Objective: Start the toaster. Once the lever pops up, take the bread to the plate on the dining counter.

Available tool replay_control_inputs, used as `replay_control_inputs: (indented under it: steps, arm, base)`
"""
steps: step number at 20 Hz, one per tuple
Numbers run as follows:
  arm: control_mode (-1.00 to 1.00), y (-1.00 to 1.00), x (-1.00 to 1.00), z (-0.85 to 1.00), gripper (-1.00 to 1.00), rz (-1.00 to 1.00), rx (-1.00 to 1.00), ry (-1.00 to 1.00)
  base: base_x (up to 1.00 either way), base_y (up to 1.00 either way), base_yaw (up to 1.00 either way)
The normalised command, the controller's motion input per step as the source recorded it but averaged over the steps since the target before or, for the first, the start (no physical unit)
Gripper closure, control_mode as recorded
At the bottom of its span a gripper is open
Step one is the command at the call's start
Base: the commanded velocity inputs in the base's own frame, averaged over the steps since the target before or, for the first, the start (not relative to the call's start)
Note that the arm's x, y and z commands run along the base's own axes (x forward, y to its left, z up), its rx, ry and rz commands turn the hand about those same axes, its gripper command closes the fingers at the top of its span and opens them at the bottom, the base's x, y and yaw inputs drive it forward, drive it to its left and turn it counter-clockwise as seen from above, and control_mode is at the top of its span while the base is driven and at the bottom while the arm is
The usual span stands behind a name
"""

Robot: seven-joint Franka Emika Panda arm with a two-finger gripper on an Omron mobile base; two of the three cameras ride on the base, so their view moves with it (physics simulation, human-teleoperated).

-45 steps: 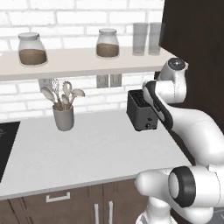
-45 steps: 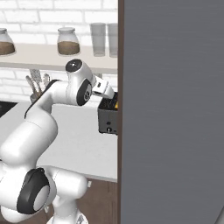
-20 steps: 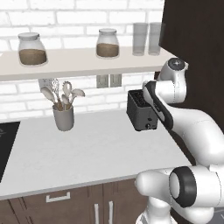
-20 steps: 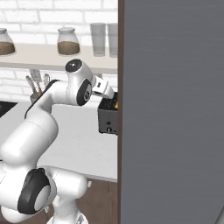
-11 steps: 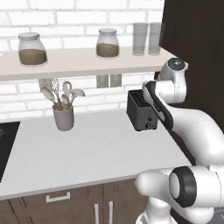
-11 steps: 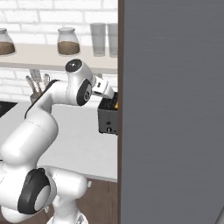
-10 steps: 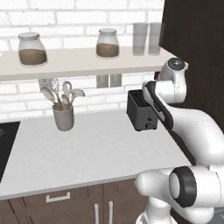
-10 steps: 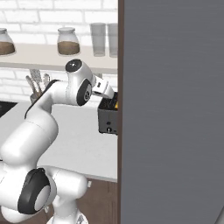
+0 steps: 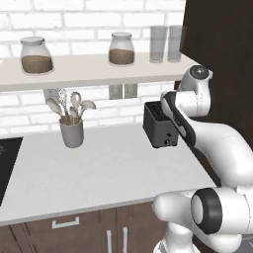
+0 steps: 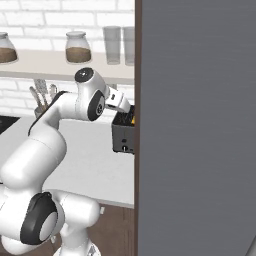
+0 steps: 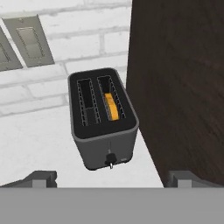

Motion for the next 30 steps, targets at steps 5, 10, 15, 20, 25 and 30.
replay_control_inputs:
  steps: [5,10,15,20,25,30]
  arm:
    - [-1.0,0.0,0.0,0.0,-1.0,0.0,0.0,0.0]
    - [-1.0,0.0,0.0,0.0,-1.0,0.0,0.0,0.0]
    - [-1.0,0.0,0.0,0.0,-1.0,0.0,0.0,0.0]
    - [-1.0,0.0,0.0,0.0,-1.0,0.0,0.0,0.0]
    - [-1.0,0.0,0.0,0.0,-1.0,0.0,0.0,0.0]
    - [-1.0,0.0,0.0,0.0,-1.0,0.0,0.0,0.0]
  base:
    - [0.0,0.0,0.0]
    - [0.0,0.0,0.0]
    - [0.0,0.0,0.0]
    - [0.0,0.0,0.0]
    - [0.0,0.0,0.0]
    - [0.0,0.0,0.0]
